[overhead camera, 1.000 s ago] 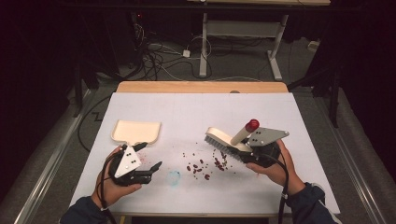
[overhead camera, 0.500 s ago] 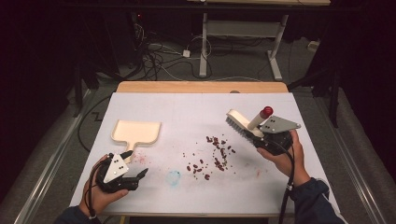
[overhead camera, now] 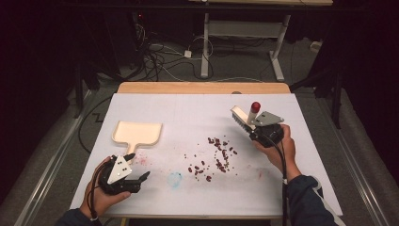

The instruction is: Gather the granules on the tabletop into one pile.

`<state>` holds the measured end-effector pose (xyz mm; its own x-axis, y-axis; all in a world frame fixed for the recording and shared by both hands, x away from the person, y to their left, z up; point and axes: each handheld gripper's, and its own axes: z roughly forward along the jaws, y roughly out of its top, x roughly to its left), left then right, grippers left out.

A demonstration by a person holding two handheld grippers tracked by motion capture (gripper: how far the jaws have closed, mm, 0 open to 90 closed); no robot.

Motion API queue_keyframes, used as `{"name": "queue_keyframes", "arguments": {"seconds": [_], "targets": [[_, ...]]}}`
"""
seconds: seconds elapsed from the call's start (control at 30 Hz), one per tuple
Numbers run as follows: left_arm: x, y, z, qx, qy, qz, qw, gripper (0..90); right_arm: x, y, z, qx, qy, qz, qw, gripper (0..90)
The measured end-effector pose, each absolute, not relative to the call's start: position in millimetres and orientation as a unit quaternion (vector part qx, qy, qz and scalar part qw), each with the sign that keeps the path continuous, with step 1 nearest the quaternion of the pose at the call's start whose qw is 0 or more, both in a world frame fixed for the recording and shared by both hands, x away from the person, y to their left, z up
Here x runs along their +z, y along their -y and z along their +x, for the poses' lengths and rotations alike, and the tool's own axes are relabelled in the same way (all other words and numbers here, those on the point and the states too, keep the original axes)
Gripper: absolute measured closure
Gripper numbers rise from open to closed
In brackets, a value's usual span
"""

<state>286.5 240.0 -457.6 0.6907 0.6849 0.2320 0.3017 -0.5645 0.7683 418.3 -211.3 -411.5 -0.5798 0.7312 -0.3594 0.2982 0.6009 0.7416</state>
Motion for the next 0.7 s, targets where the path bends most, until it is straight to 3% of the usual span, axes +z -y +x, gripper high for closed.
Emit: {"name": "queue_keyframes", "arguments": {"seconds": [0.3, 0.7], "targets": [[-458.8, -236.4, 288.6, 0.259, -0.287, 0.851, 0.356, 20.6, -429.8, 185.0, 426.7, 0.294, -0.845, 0.291, 0.338, 67.4], [-458.8, -234.9, 288.8, 0.255, -0.282, 0.855, 0.353, 20.6, -441.7, 139.0, 396.4, 0.305, -0.877, 0.203, 0.309, 67.2]]}}
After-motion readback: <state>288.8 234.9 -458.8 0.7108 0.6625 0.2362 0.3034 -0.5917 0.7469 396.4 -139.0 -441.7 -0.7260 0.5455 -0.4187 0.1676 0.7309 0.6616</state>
